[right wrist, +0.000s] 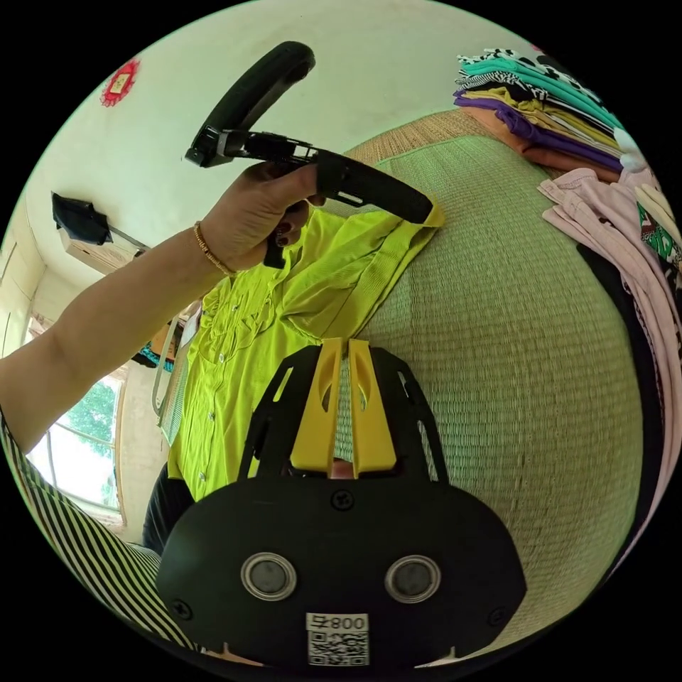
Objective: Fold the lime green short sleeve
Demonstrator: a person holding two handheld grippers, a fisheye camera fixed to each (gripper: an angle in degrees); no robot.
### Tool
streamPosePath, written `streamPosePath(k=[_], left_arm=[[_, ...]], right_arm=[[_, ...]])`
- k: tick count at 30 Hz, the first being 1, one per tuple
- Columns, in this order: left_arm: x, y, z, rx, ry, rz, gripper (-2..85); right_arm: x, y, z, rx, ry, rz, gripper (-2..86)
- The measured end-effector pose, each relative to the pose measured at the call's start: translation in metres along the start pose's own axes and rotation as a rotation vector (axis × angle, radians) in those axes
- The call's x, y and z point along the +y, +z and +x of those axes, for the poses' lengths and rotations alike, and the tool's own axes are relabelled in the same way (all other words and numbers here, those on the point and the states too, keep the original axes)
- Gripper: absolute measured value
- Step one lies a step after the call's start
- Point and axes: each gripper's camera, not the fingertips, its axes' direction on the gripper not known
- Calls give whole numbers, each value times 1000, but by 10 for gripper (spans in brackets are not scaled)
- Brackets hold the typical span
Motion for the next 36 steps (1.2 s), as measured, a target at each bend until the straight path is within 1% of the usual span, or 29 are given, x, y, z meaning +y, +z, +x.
streamPosePath(k=[2, 6, 12, 17, 19, 20, 23, 30, 33, 36], left_arm=[[-6, 15, 7, -75, 10, -9, 23], [-8, 19, 8, -56, 2, 32, 7], [9, -7, -8, 25, -66, 183, 1], [55, -42, -34, 89, -175, 333, 1], [77, -50, -44, 110, -221, 372, 1], [92, -53, -50, 114, -254, 386, 1], [129, -53, -62, 106, -336, 391, 2], [202, -29, -86, 116, -529, 366, 5], [224, -14, -97, 134, -601, 355, 9], [232, 0, -105, 114, -633, 284, 20]], right_arm=[[0, -2, -1, 3, -4, -6, 7], [1, -6, -1, -6, -4, -3, 3], [8, -28, -3, -34, -25, 65, 1], [18, -55, 0, -181, -62, 182, 1], [20, -58, -4, -219, -92, 202, 1], [21, -58, -7, -279, -114, 201, 1], [22, -53, -18, -417, -173, 192, 1], [23, -28, -61, -426, -307, 66, 1], [24, -4, -79, -392, -335, -17, 1], [24, 16, -96, -330, -371, -98, 1]])
